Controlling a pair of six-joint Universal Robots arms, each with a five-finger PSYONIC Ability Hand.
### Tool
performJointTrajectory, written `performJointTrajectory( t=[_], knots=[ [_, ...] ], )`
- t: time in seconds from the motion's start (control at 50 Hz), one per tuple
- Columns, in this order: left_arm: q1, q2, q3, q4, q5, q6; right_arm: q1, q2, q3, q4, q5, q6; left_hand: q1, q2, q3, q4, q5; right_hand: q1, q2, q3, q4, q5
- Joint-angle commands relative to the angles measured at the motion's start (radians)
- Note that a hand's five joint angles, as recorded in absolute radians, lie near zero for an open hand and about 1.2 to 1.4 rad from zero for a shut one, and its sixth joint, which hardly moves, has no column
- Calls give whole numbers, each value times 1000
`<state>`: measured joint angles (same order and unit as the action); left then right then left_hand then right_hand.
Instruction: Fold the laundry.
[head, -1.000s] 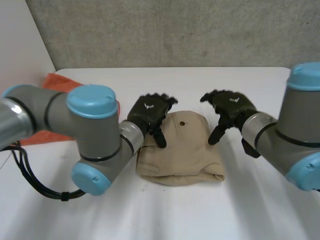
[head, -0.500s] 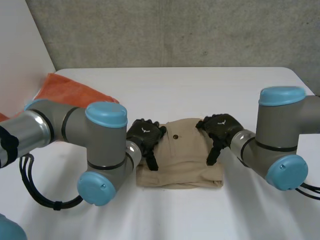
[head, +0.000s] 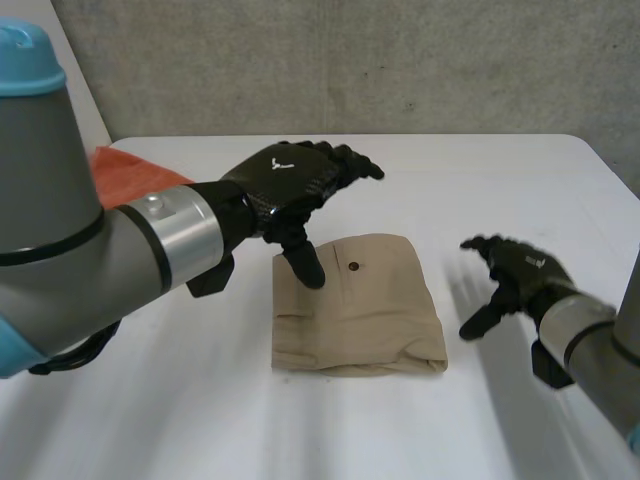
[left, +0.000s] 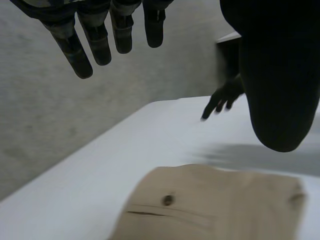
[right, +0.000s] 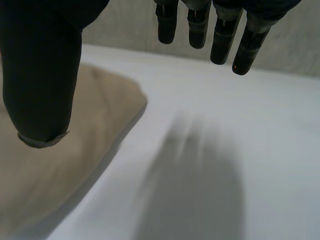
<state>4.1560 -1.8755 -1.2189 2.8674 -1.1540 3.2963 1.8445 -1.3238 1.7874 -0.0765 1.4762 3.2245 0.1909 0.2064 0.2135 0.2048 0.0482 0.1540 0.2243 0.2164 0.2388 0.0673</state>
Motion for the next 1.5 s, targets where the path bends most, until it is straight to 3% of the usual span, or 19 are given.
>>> performJointTrajectory(
  t=[0.02,0.22,0.44,0.52,0.7,0.82,1.06,1.14,1.26,1.38,1.5],
  knots=[
    [26,7,1,-74,100,-11,10,78,115,-134,-82,31,31,16,9,18,0,21,-50,-42,-64,-67],
    [27,6,-1,-74,99,-12,70,230,41,-216,-89,101,34,19,12,20,3,21,-50,-42,-64,-67],
    [29,-1,-1,-73,99,-14,131,299,-55,-223,-88,138,37,22,15,23,5,72,1,9,-13,-16],
    [29,-7,-1,-71,99,-12,144,328,-91,-253,-82,143,37,22,15,23,5,256,186,194,172,169],
    [29,-8,-1,-68,97,-14,156,385,-210,-267,-79,207,40,25,18,26,8,1241,1171,1179,1156,1153],
    [27,-10,-1,-68,94,-14,154,445,-348,-250,-74,205,40,25,18,26,8,1242,1172,1180,1157,1154],
    [29,-17,-2,-65,94,-14,-66,679,-885,-49,-50,187,40,25,18,26,8,1242,1172,1180,1157,1154],
    [29,-20,-2,-62,92,-14,-175,835,-1191,68,9,149,40,25,18,26,8,1242,1172,1180,1157,1154],
    [27,-33,-2,-63,92,-14,-336,1066,-1591,225,12,75,40,25,18,26,8,1242,1172,1180,1157,1154],
    [27,-40,-2,-63,92,-15,-433,1107,-1609,210,-86,43,40,25,18,26,8,1242,1172,1180,1157,1154],
    [26,-47,-2,-60,92,-30,-455,1109,-1625,216,-120,14,40,25,18,26,8,1242,1172,1180,1157,1154]
  ],
)
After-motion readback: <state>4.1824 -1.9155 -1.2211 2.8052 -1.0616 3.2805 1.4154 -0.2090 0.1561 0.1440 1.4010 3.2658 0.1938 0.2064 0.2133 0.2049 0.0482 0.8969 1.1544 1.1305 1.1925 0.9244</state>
